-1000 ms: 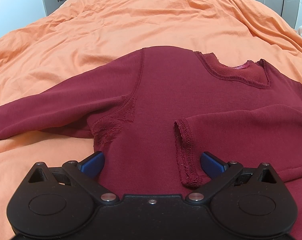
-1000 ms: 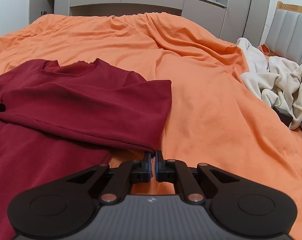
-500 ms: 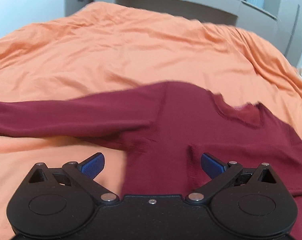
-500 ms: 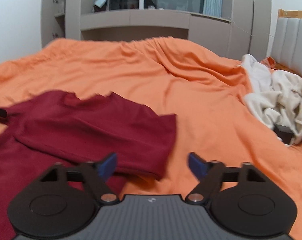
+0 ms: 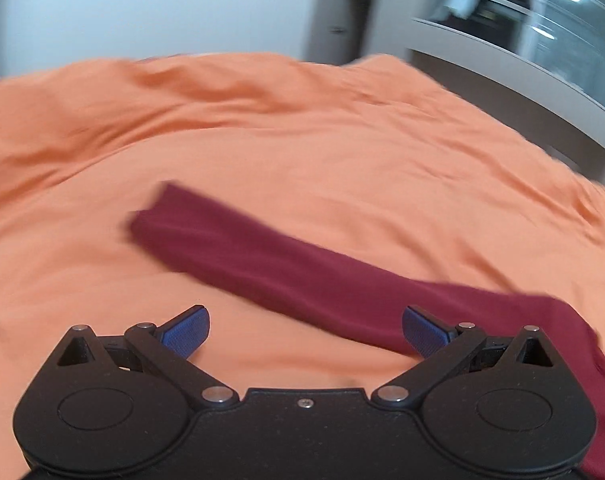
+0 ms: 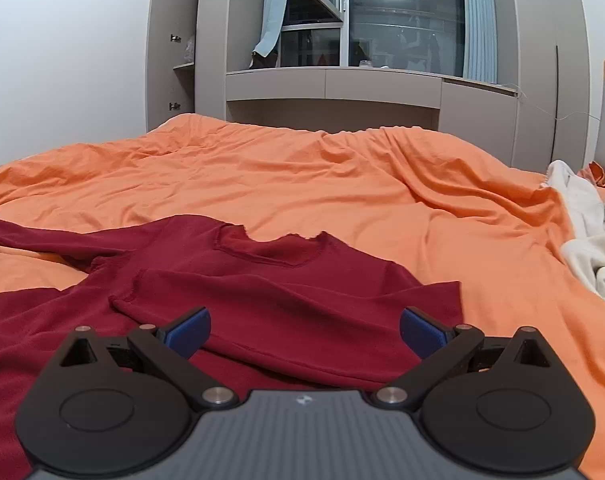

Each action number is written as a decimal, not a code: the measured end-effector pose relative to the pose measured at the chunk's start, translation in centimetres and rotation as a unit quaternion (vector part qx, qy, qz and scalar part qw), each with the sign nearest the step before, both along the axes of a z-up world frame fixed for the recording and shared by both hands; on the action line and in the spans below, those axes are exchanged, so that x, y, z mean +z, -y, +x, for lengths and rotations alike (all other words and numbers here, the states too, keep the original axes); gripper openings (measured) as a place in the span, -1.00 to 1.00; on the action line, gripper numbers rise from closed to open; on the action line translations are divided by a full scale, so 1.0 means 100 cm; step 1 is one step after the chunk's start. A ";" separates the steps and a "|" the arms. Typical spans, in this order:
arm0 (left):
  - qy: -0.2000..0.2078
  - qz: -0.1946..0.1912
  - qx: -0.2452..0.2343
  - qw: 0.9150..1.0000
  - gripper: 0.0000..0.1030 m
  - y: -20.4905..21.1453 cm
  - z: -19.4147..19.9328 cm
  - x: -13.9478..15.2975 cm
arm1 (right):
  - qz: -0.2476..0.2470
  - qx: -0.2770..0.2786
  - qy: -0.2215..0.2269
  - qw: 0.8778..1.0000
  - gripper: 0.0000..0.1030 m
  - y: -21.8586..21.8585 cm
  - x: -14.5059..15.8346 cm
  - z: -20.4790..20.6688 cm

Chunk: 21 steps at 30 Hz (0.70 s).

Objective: Fold small clothes
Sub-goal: 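Move the left gripper to the other sleeve cuff of the sweater, then grasp the sleeve cuff with the left gripper and lay it across the body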

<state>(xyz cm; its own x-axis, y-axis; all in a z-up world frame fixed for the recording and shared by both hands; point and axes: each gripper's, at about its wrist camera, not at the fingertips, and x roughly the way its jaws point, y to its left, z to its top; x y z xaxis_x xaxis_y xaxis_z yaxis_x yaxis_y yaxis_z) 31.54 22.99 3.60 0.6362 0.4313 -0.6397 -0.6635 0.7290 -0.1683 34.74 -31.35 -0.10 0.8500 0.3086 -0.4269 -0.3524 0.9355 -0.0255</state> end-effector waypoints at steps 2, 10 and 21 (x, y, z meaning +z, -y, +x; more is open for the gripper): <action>0.010 -0.028 0.035 0.999 0.99 -0.030 -0.014 -0.003 | 0.002 0.005 -0.005 1.000 1.00 -0.007 -0.002 0.003; 0.096 -0.141 0.082 0.982 0.99 -0.104 -0.037 -0.026 | -0.030 0.028 -0.008 0.999 1.00 -0.036 -0.014 0.003; 0.164 -0.162 0.124 0.965 0.41 -0.120 -0.032 -0.039 | -0.029 0.029 -0.012 0.999 1.00 -0.036 -0.020 0.004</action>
<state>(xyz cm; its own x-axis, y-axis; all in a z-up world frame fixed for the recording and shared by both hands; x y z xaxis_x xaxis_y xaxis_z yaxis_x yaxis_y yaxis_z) 28.33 35.00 -0.31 0.7307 0.4071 -0.5480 -0.6827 0.4285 -0.5919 35.17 -27.72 -2.07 0.8203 0.3316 -0.4660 -0.4076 0.9105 -0.0695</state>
